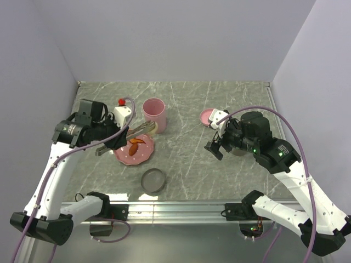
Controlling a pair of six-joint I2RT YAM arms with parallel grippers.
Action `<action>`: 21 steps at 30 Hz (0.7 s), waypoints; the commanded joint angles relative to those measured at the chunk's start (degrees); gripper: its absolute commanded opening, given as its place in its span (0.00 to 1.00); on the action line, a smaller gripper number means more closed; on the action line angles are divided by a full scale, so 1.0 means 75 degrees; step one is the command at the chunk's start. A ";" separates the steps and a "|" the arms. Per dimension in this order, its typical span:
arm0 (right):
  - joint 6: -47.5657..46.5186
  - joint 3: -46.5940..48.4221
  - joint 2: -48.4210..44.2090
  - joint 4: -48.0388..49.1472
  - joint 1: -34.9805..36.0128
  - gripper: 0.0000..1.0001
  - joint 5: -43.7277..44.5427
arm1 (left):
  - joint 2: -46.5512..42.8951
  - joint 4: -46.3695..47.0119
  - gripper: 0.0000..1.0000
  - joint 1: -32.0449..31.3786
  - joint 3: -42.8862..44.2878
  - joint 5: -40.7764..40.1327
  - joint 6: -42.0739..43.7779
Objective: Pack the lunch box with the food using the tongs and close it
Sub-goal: Place the food into the lunch box
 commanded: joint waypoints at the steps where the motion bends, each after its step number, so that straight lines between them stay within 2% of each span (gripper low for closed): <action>1: 0.0044 0.0271 0.0037 0.0217 -0.0062 1.00 0.0019 | 0.0079 0.0133 0.27 0.0012 0.0929 0.0760 -0.0555; 7: 0.0056 0.0259 0.0025 0.0217 -0.0062 1.00 0.0066 | 0.1262 0.0542 0.26 0.0024 0.2126 0.0574 -0.1749; 10: 0.0044 0.0259 -0.0021 0.0205 -0.0085 1.00 0.0124 | 0.1859 0.0648 0.26 0.0035 0.2524 0.0363 -0.1985; 21: 0.0196 -0.0092 -0.0279 0.0334 -0.0249 1.00 0.0406 | 0.2798 0.1223 0.28 0.0118 0.2632 -0.0458 -0.2267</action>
